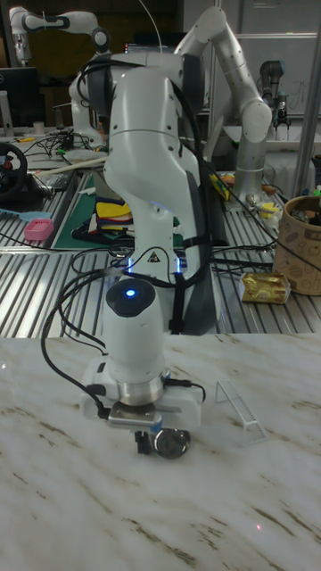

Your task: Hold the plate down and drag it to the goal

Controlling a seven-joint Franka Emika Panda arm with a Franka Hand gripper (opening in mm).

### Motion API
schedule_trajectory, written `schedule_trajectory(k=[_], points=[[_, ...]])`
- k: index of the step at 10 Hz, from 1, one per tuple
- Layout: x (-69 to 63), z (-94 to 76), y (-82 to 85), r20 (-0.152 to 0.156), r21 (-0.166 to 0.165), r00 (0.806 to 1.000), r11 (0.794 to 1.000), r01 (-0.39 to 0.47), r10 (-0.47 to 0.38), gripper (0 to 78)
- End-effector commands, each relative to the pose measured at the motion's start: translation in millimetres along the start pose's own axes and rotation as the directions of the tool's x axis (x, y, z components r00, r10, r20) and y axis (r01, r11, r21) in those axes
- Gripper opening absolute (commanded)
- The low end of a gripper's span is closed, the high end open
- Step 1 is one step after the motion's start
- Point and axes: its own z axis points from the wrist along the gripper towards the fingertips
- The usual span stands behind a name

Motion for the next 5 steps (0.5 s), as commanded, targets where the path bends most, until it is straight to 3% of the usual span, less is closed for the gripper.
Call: schedule_trajectory(k=[1, 5], points=[[3.8, -4.0, 12.6, -0.005, -0.009, 0.999, 0.999, -0.032, 0.032, 0.0], [8.8, -2.9, 23.9, -0.009, -0.008, 0.998, 0.998, -0.056, 0.056, 0.0]])
